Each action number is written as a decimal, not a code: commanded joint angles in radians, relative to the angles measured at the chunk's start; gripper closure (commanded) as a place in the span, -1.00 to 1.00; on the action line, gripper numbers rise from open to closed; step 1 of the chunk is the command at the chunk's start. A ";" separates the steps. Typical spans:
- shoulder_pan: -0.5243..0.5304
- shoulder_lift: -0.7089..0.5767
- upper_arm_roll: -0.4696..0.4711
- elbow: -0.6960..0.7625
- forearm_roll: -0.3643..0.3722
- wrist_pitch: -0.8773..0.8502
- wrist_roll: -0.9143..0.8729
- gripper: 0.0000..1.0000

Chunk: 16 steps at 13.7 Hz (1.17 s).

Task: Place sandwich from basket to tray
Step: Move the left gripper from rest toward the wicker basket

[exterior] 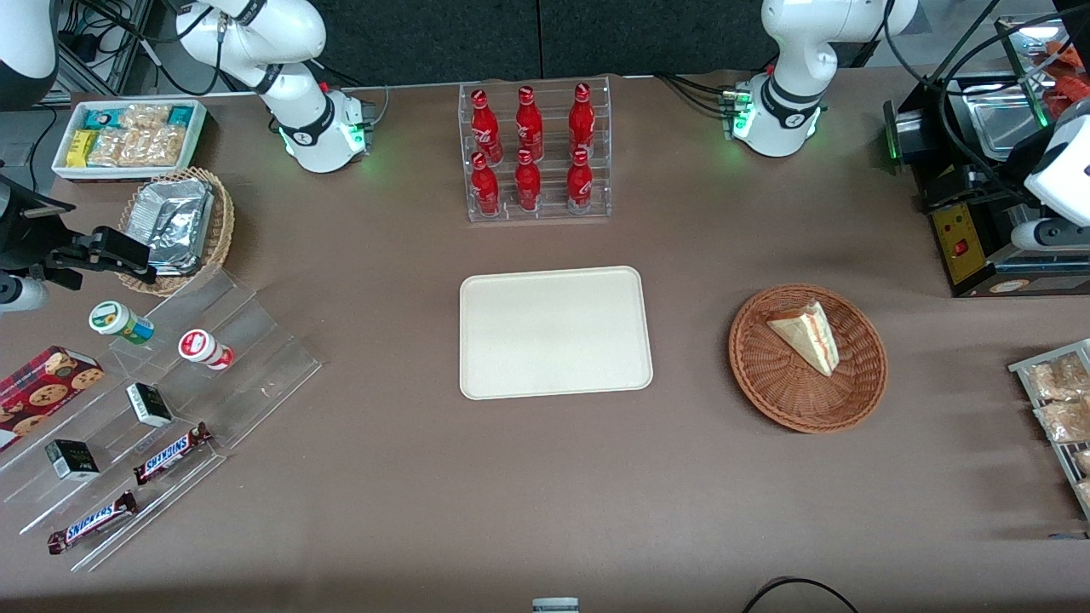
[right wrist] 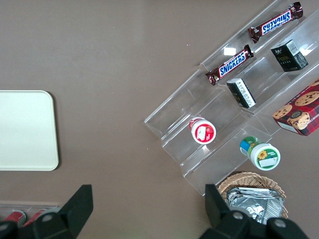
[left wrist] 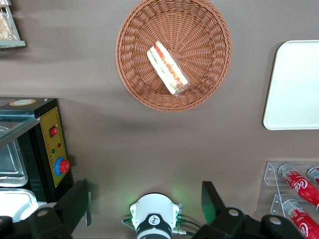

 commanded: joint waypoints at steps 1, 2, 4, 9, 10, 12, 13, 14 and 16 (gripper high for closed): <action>0.016 0.008 -0.017 0.024 0.030 -0.009 0.016 -1.00; 0.011 0.012 -0.017 0.027 0.031 -0.009 0.016 -1.00; 0.000 0.031 -0.018 0.027 0.037 -0.004 0.016 -1.00; 0.005 0.078 -0.017 -0.104 0.037 0.187 0.002 -1.00; 0.008 0.080 -0.017 -0.144 0.031 0.235 0.001 -1.00; 0.009 0.083 -0.015 -0.223 0.028 0.333 -0.059 -1.00; 0.006 0.078 -0.017 -0.272 0.026 0.400 -0.108 -1.00; 0.002 0.077 -0.017 -0.318 0.029 0.456 -0.173 -1.00; -0.021 0.074 -0.020 -0.414 0.028 0.577 -0.269 -1.00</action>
